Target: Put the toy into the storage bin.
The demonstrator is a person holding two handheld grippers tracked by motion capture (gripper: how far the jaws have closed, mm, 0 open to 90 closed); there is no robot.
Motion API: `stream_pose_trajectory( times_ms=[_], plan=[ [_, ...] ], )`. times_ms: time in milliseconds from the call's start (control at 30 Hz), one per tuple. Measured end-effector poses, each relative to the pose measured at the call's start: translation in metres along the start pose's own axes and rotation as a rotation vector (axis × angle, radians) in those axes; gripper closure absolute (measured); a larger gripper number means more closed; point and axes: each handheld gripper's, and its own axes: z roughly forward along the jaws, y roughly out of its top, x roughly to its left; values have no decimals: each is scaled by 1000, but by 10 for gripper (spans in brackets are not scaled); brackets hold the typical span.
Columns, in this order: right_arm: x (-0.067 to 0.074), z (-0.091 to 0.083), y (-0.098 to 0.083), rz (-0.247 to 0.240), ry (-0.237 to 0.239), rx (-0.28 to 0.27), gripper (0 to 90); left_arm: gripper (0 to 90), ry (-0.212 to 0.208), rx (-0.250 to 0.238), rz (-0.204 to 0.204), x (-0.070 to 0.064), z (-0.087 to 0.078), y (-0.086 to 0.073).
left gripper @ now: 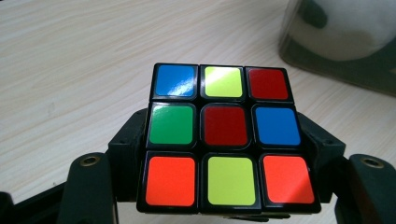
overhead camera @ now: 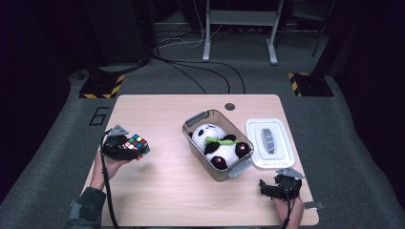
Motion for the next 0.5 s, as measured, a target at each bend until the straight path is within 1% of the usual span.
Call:
stream_pose_trajectory(
  times_ms=[100,233,267,300,333,367,467,500],
  plan=[
    [0,0,0,0,0,0,20,328,-4,-9,2,-3,-1,5],
    [0,0,0,0,0,0,20,328,-16,-4,17,-8,-3,13],
    [0,0,0,0,0,0,20,328,-19,-15,15,-11,-3,15],
    [0,0,0,0,0,0,20,328,-25,-9,18,-12,-4,17],
    [0,0,0,0,0,0,20,329,-22,-16,22,-13,-4,19],
    [0,0,0,0,0,0,20,328,-27,-9,24,-14,-5,21],
    [0,0,0,0,0,0,20,328,-37,-19,24,-17,-5,25],
    [0,0,0,0,0,0,20,329,-39,-24,27,-21,-6,30]
  ],
)
